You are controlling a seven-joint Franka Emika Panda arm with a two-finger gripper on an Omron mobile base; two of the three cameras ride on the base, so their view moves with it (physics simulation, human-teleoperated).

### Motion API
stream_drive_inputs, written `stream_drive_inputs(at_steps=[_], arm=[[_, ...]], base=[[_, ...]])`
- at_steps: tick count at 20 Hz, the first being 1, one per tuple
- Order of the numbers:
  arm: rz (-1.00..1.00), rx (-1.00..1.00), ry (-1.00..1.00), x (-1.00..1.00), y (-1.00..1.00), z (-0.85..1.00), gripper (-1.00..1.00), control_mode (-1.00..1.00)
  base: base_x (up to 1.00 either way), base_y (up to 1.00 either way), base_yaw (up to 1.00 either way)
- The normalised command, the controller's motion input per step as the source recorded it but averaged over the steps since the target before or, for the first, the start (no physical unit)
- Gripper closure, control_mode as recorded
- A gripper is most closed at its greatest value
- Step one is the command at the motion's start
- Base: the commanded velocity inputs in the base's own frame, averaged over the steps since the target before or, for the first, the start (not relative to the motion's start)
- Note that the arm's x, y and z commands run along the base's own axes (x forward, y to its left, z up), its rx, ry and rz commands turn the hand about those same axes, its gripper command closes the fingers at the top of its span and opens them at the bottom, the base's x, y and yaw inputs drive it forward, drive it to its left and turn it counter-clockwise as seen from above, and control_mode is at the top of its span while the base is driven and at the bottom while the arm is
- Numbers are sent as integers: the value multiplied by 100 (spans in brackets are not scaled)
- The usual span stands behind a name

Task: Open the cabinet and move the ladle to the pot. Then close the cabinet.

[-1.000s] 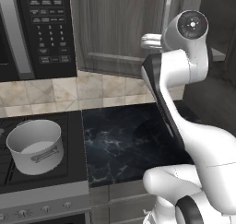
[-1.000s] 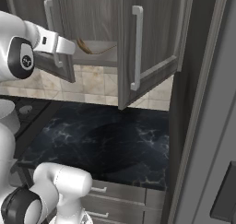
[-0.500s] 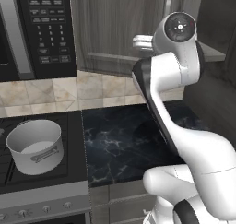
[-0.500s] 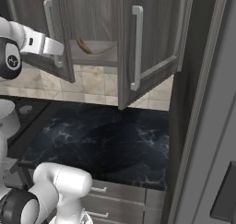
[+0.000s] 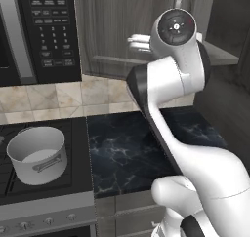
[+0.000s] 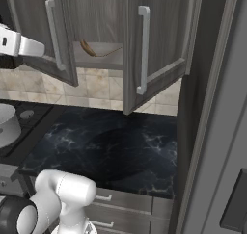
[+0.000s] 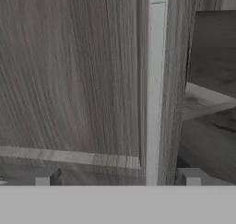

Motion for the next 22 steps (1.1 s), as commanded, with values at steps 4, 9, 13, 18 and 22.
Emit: stream_drive_inputs(at_steps=[4, 9, 13, 18, 22], arm=[[0, 12, 1, -25, -18, 4, -100, -100], [1, 22, 0, 0, -39, 0, -100, -100], [0, 25, -2, 0, -46, -2, -100, -100], [0, 24, -8, 0, -45, 0, -100, -100], [0, 23, -13, 0, -44, -4, -100, -100]], base=[[0, 0, 0], [0, 0, 0], [0, 0, 0], [0, 0, 0], [0, 0, 0]])
